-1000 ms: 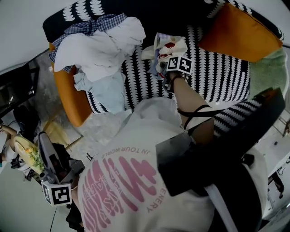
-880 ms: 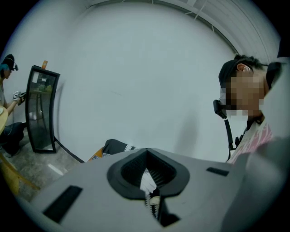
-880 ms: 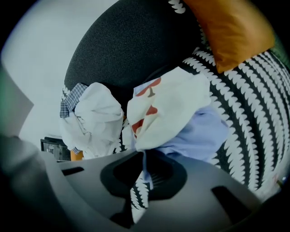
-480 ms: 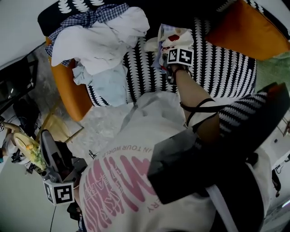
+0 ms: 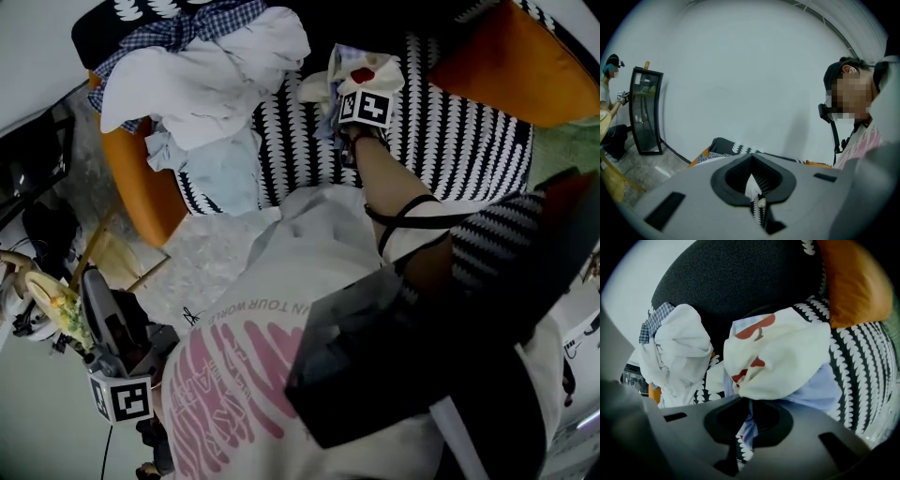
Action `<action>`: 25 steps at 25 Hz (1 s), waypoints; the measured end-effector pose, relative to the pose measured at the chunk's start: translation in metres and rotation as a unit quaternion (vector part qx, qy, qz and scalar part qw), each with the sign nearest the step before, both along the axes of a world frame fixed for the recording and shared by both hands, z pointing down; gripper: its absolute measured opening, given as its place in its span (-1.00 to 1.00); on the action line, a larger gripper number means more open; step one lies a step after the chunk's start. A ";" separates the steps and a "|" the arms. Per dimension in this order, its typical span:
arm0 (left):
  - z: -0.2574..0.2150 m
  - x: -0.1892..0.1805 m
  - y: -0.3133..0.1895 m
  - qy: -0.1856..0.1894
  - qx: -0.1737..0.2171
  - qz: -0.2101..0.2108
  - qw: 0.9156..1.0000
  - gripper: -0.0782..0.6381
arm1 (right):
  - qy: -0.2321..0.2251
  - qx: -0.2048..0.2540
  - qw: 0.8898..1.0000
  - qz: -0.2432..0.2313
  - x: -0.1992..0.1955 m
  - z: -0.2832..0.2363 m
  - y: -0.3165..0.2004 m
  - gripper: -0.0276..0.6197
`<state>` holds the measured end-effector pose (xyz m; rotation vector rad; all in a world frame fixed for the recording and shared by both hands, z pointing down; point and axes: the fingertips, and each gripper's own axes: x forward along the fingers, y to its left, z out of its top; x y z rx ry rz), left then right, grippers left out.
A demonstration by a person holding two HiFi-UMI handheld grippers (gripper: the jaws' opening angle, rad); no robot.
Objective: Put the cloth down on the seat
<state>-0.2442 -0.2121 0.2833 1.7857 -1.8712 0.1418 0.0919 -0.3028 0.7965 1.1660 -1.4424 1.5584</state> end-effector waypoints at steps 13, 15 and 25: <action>0.000 0.004 -0.011 0.001 0.015 0.018 1.000 -0.76 | 0.049 0.039 0.998 -0.021 -0.001 -0.006 0.004 -0.64; -0.003 0.004 -0.012 0.006 0.020 0.019 1.000 -0.76 | 0.052 0.039 0.998 -0.023 0.003 -0.010 0.004 -0.53; -0.013 0.013 -0.003 0.019 0.049 0.016 0.999 -0.76 | 0.021 0.047 0.999 0.007 0.005 -0.023 -0.002 0.23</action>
